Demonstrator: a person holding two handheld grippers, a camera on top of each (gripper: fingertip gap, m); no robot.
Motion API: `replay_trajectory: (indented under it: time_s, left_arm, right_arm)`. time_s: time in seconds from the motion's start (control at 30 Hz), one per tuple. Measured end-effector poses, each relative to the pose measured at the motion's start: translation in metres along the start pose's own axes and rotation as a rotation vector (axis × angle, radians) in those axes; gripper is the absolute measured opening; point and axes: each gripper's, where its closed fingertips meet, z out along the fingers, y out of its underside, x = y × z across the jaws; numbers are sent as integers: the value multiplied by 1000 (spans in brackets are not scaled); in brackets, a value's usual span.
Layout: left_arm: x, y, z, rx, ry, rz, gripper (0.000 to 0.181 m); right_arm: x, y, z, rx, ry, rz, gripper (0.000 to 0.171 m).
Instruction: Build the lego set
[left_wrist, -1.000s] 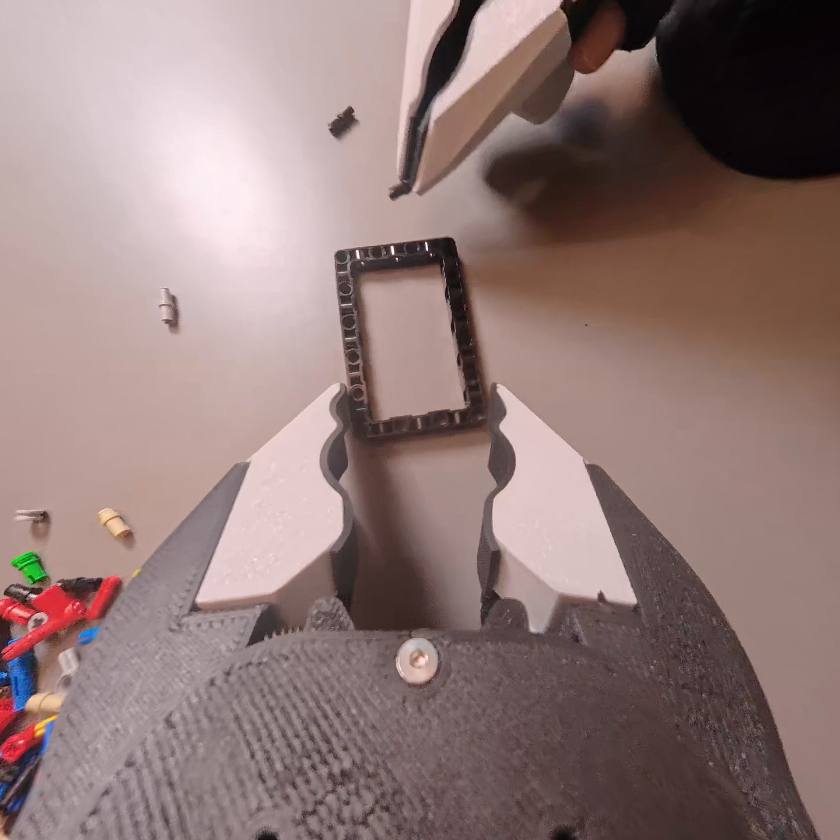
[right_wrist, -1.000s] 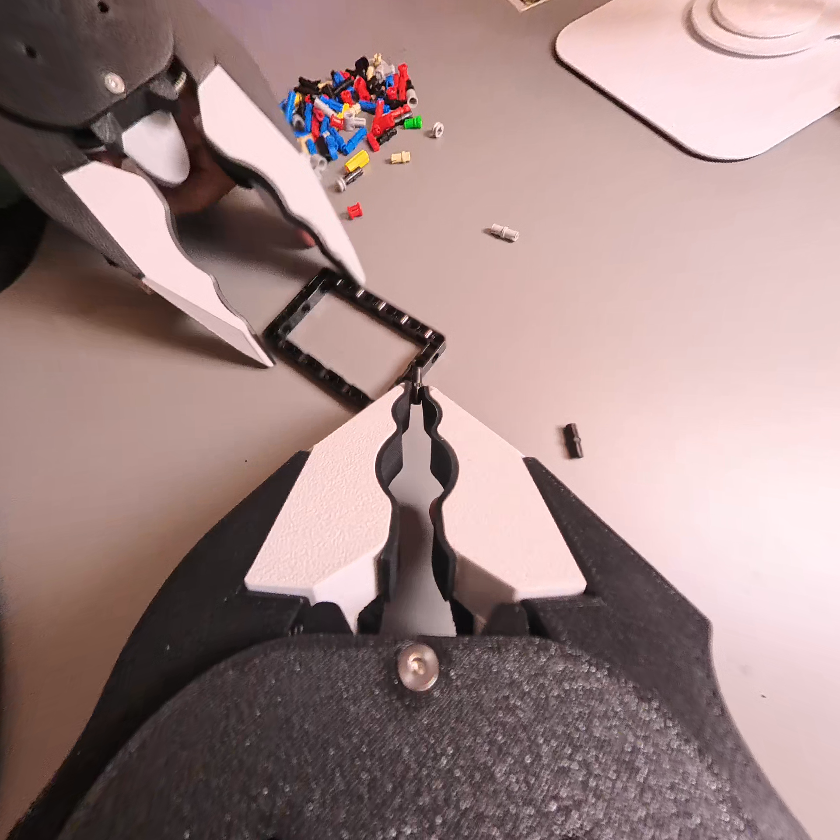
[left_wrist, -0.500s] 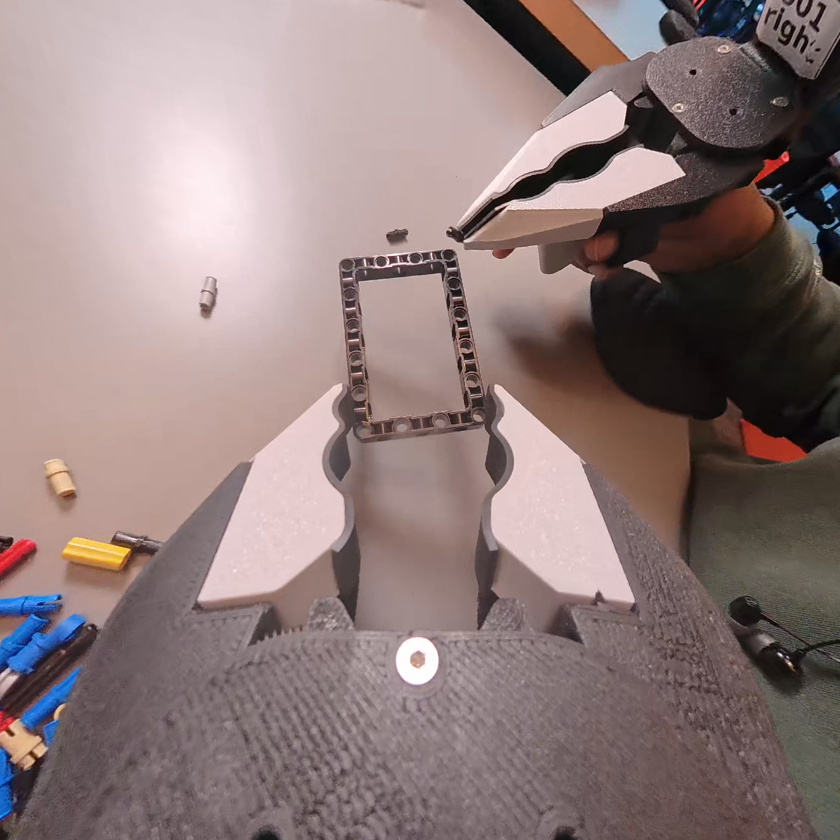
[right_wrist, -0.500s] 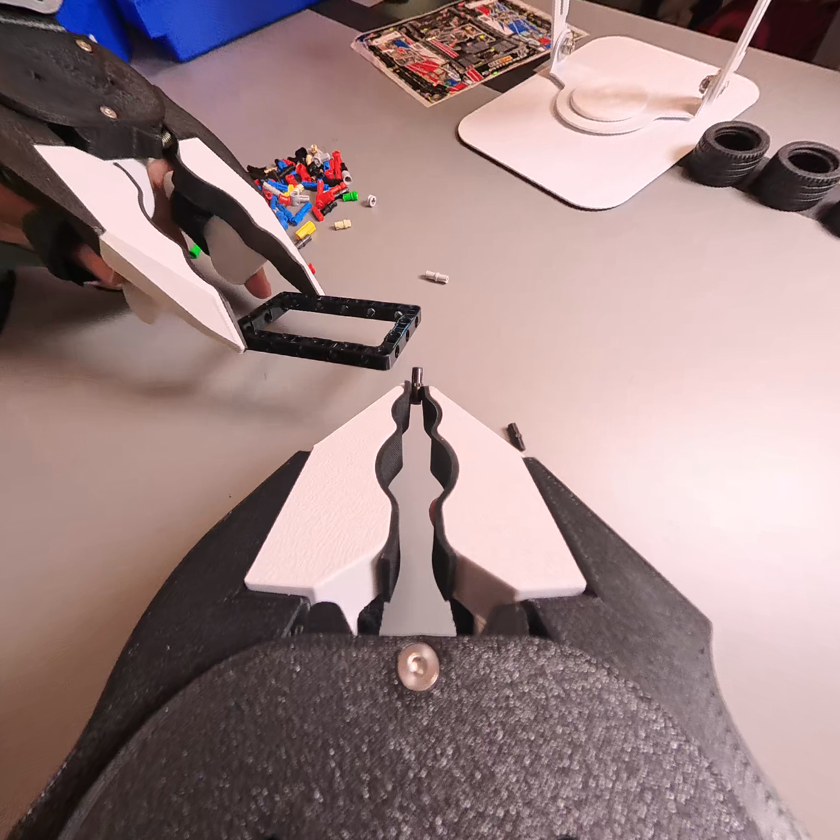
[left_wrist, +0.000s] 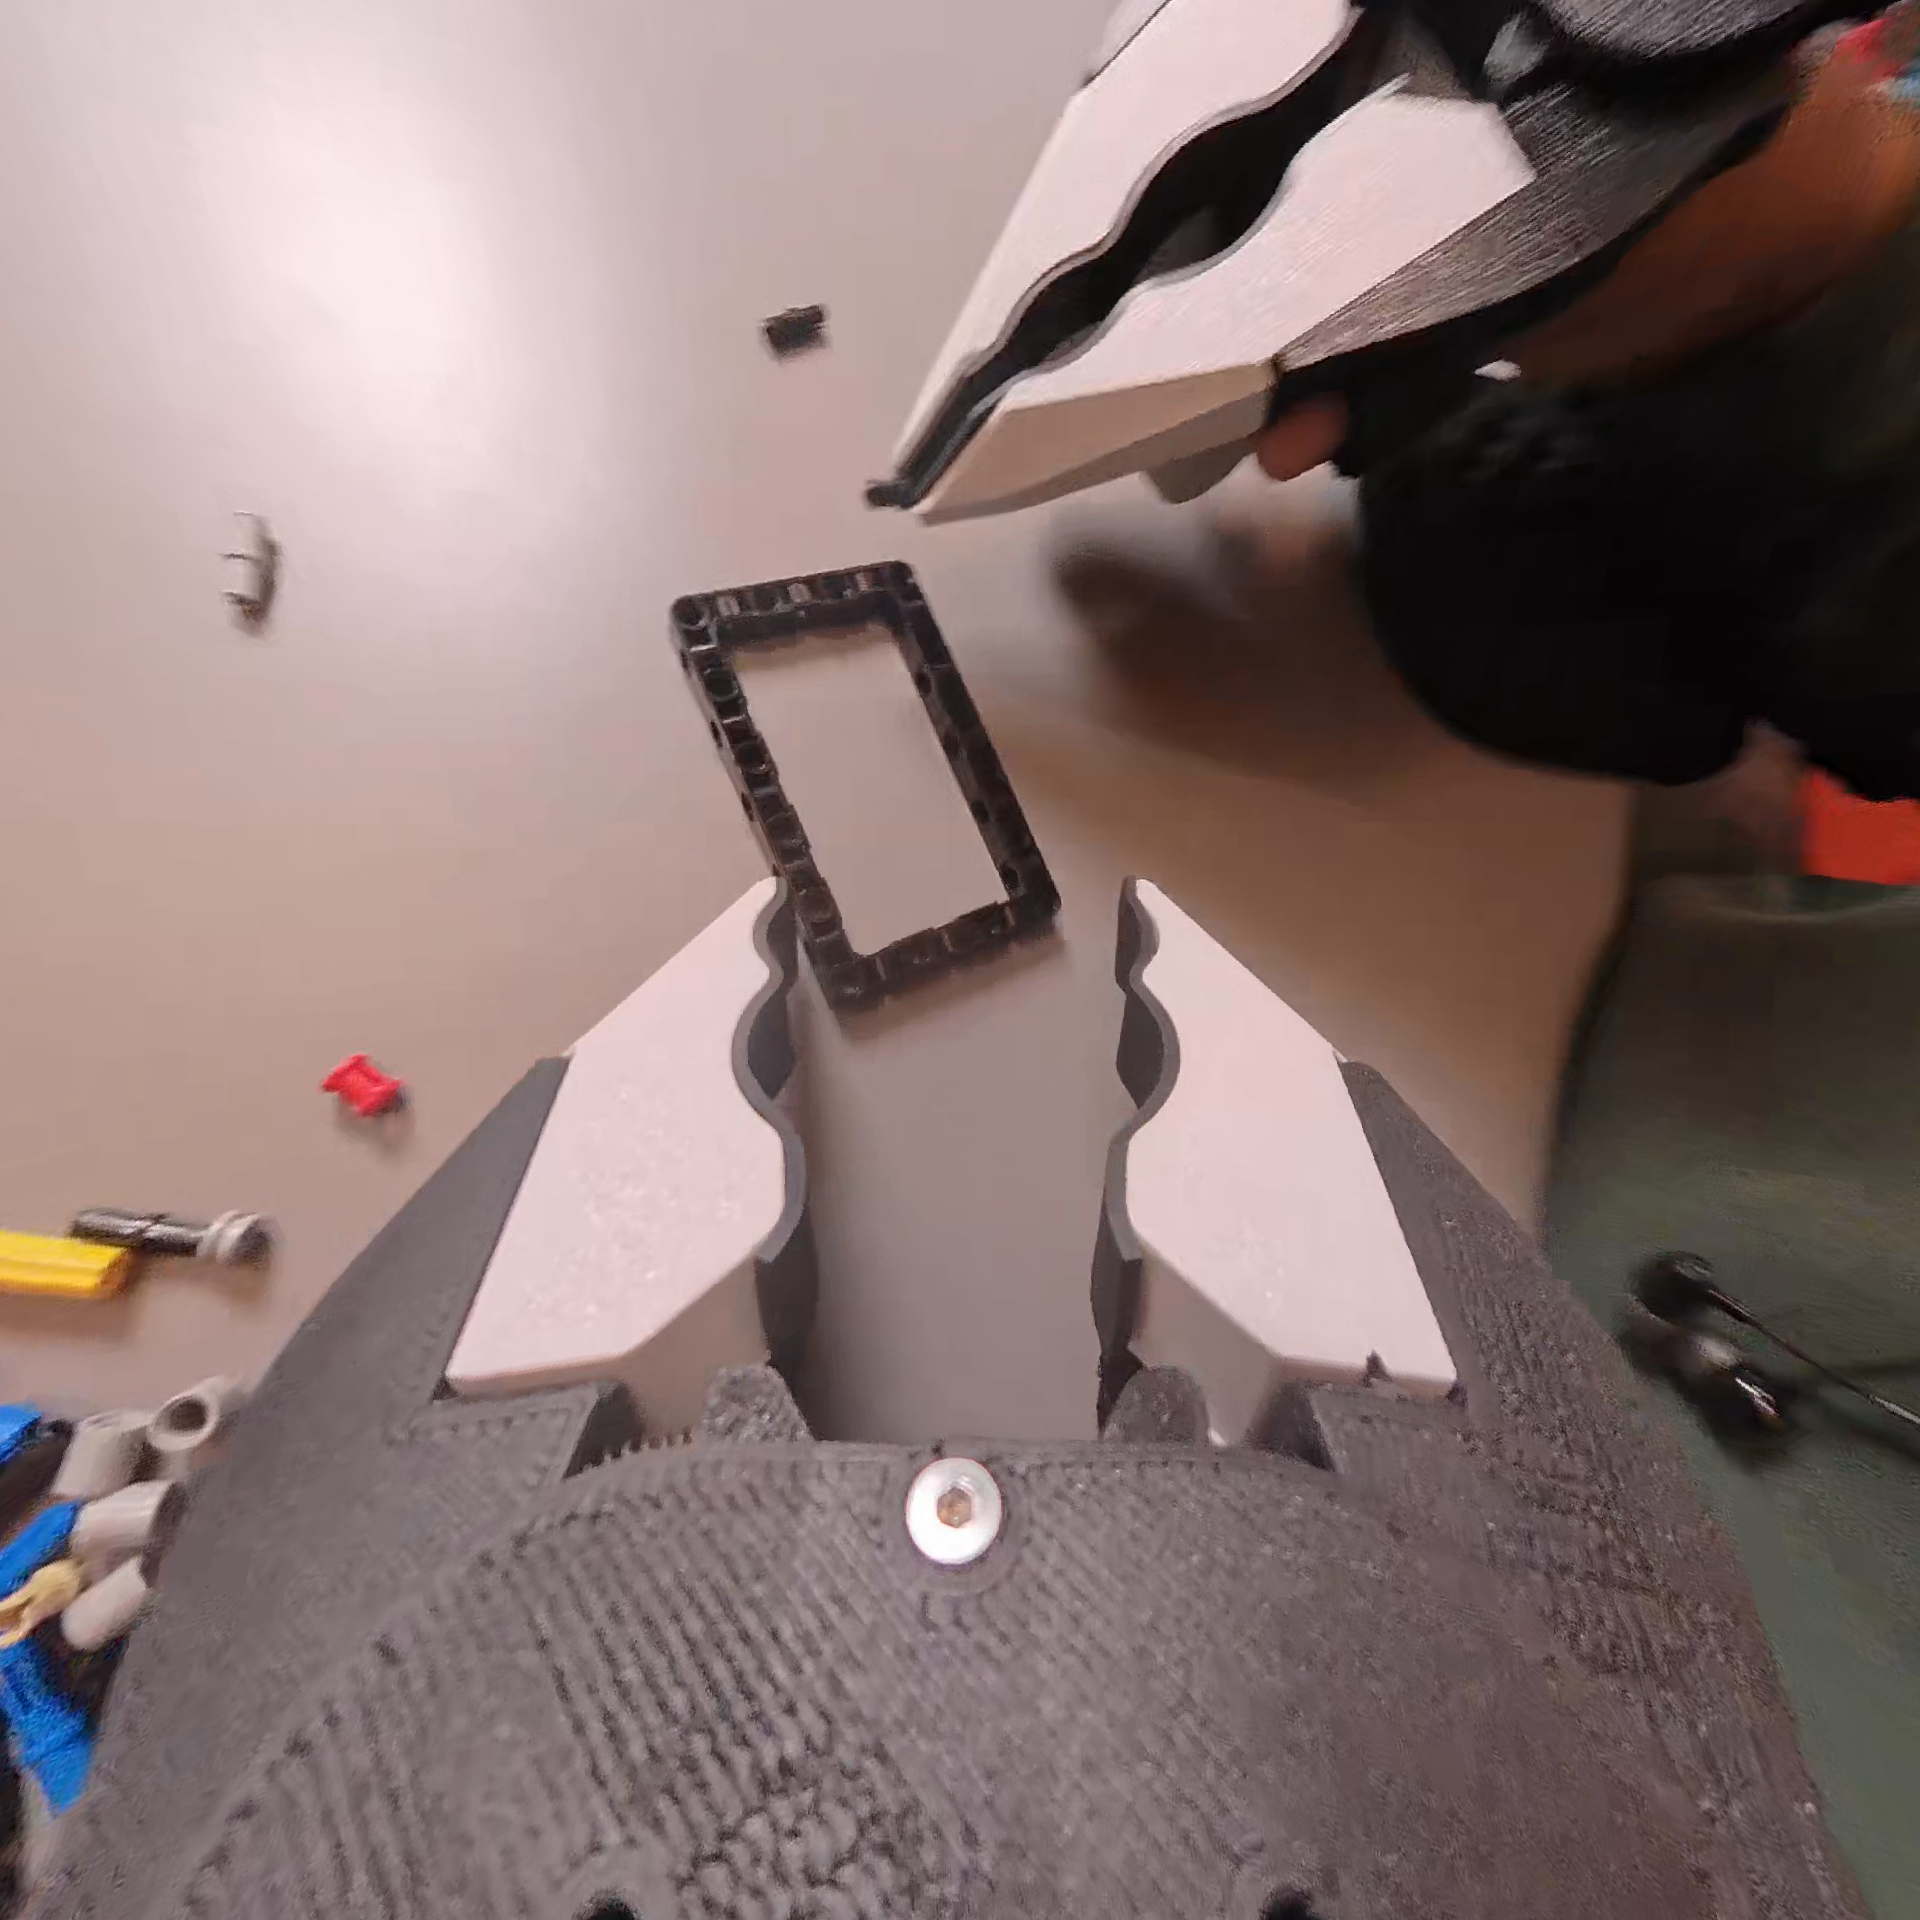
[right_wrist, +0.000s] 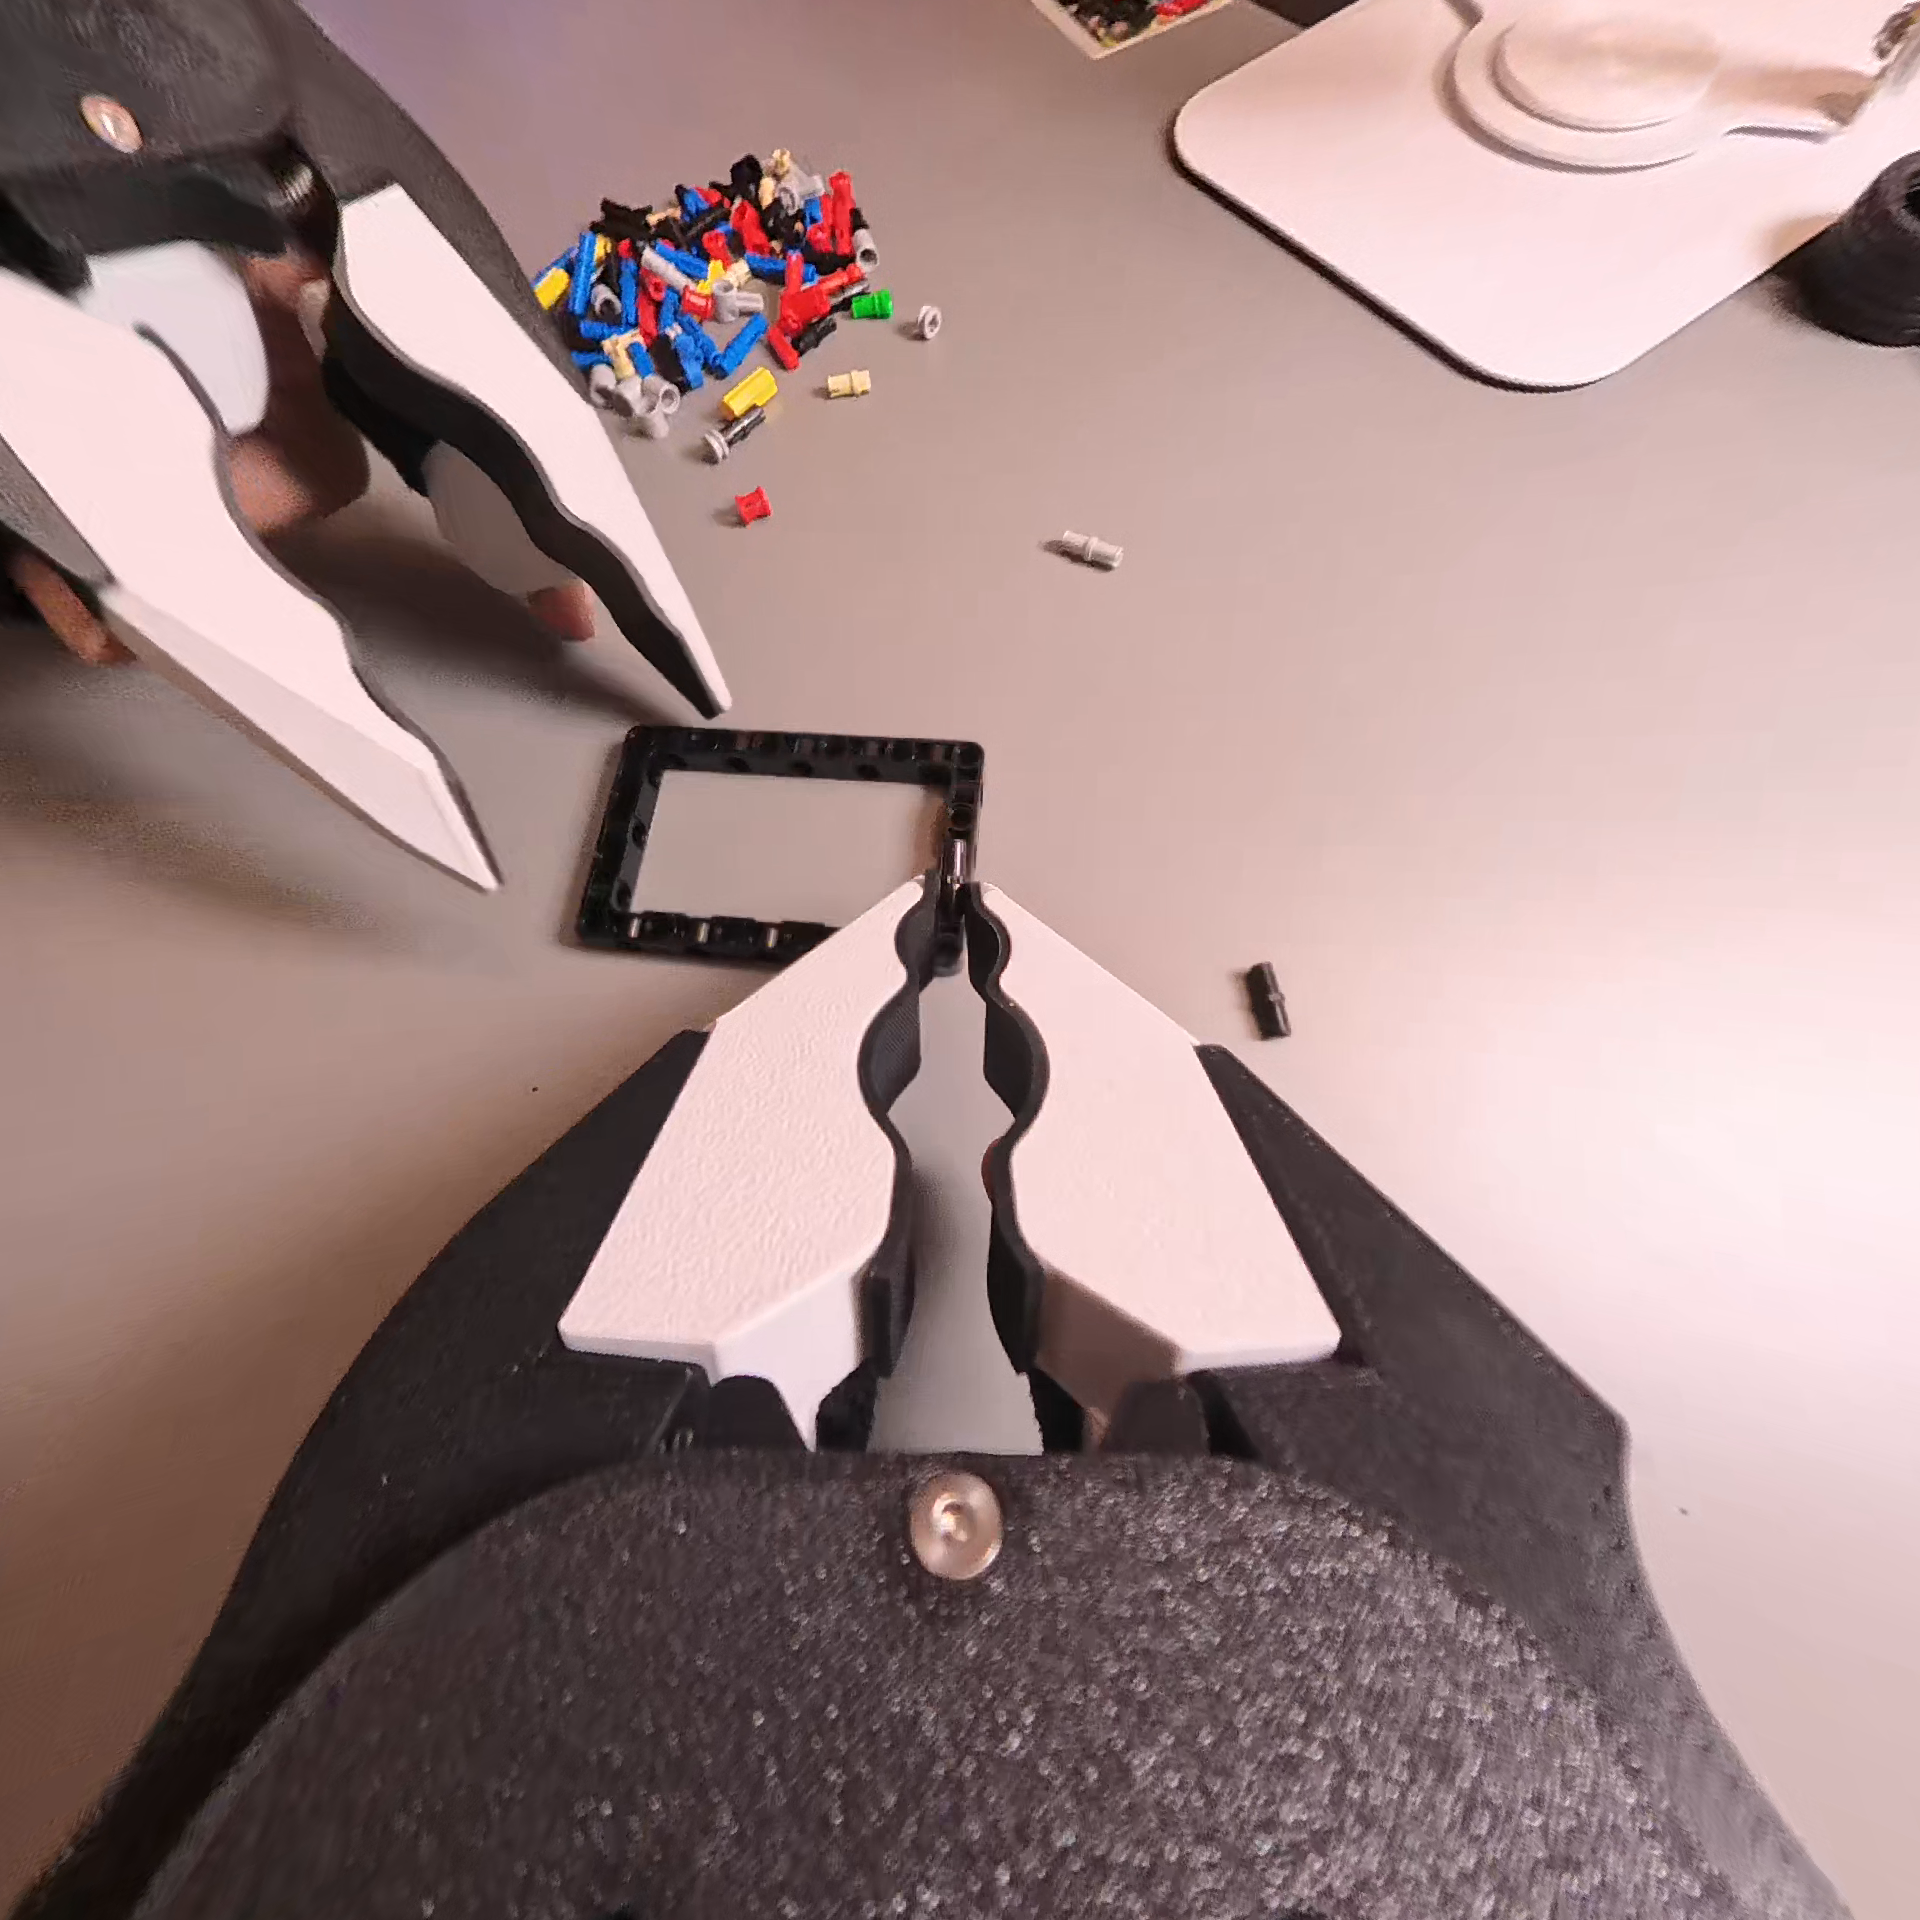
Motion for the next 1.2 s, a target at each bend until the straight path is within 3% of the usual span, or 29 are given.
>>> replay_trajectory:
  time_s: [0.1, 0.3, 0.53, 0.93, 1.03, 1.2]
  left_arm:
    - [9, -6, -10, 31, 120, -20, 52]
    - [-38, -18, 4, 19, -42, 54, 40]
    - [-36, -20, 22, -39, -59, 98, 23]
    - [-17, -12, 23, -34, -2, 154, 17]
    - [-23, -18, 20, -28, 14, 214, 33]
    - [-23, -26, 16, -7, 150, 438, 78]
  right_arm:
    - [-4, 2, 3, -45, -20, -50, 2]
    - [-11, 2, 19, -171, -54, -164, 2]
    - [-11, 3, 35, -279, -6, -210, 1]
    - [-8, 8, 31, -293, 43, -366, 2]
    - [-8, 7, 32, -284, 17, -363, 1]
    - [-11, 8, 33, -284, 8, -369, 2]
